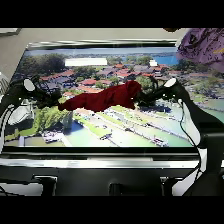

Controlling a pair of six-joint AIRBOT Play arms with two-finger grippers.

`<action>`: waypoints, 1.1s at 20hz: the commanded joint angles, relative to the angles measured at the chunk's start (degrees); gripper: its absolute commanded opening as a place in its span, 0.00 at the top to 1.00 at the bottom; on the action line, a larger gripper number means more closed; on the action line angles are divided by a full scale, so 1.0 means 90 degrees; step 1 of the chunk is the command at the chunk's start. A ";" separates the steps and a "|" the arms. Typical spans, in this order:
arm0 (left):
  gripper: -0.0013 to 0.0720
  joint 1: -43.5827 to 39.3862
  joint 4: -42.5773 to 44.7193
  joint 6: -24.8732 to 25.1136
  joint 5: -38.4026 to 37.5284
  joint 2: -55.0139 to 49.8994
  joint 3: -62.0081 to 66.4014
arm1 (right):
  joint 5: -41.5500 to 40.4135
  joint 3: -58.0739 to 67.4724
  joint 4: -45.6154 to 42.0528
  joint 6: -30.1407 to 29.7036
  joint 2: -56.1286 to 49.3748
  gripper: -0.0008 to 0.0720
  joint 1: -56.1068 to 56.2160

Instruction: Fold the clothes and pants, and hang the long-sleeved shirts on hangers.

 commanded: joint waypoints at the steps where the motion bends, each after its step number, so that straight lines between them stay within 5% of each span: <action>1: 0.96 0.0007 -0.0036 0.0002 0.0000 -0.0005 0.0007 | -0.0119 -0.0039 0.0015 0.0066 -0.0211 0.28 0.0250; 3: 0.96 0.0007 -0.0034 0.0002 0.0000 -0.0005 0.0007 | -0.0129 -0.0041 0.0012 0.0121 -0.0250 0.46 0.0257; 4: 0.96 0.0007 -0.0034 0.0005 0.0000 -0.0005 0.0007 | -0.0148 -0.0041 0.0017 0.0119 -0.0248 0.61 0.0255; 5: 0.96 0.0007 -0.0034 0.0005 0.0000 -0.0005 0.0007 | -0.0148 -0.0039 0.0056 0.0117 -0.0238 0.86 0.0248; 6: 0.96 0.0007 -0.0034 0.0005 -0.0005 -0.0005 0.0007 | -0.0153 -0.0039 0.0117 0.0112 -0.0194 0.94 0.0250; 12: 0.96 0.0177 -0.0010 0.0206 -0.0296 0.0267 0.1236 | -0.0282 0.1061 -0.0204 -0.0024 0.0967 0.96 0.0238; 18: 0.96 0.0532 0.0828 0.0520 -0.1319 0.1292 0.4129 | -0.0923 0.3021 -0.3179 0.1258 0.3123 0.96 0.0238; 22: 0.96 0.0571 0.1552 0.0527 -0.1479 0.2688 0.4447 | -0.1107 0.3101 -0.4517 0.1630 0.4974 0.95 0.0238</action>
